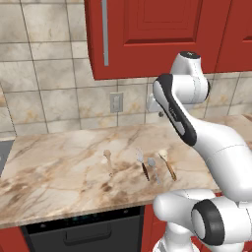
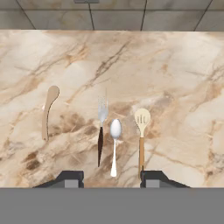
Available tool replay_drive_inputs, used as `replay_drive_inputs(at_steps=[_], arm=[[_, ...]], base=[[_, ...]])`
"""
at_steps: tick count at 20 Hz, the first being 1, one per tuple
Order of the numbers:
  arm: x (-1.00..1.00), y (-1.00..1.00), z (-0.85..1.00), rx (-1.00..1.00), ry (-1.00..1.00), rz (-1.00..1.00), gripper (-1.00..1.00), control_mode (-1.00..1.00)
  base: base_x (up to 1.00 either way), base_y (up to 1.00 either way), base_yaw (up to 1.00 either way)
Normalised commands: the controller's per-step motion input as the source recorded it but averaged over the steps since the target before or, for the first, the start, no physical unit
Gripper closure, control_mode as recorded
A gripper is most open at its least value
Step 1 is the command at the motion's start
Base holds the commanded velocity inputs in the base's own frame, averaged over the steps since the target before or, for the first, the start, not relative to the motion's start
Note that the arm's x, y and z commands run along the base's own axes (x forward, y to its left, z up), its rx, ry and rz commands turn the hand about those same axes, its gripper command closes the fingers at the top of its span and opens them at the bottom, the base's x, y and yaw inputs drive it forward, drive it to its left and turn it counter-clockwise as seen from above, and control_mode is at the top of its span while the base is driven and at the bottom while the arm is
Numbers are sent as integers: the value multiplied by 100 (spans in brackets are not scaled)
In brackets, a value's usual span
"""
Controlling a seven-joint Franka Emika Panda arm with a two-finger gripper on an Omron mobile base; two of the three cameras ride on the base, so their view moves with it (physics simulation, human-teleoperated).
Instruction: Organize the utensils by type. Pick up the wooden spoons from the counter and place them in the open cabinet. Then pick up the metallic utensils from the counter and place them in the open drawer.
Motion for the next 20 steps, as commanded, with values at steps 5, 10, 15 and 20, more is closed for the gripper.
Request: replay_drive_inputs(at_steps=[5, 10, 15, 20], arm=[[-10, 0, -22, 0, -2, 0, -100, -100], [-9, 0, -38, 0, 0, 0, -100, -100], [0, 0, -45, 0, 0, 0, -100, -100], [0, 0, -49, 1, 2, 0, -100, -100]], base=[[0, 0, 0], [0, 0, 0], [0, 0, 0], [0, 0, 0]])
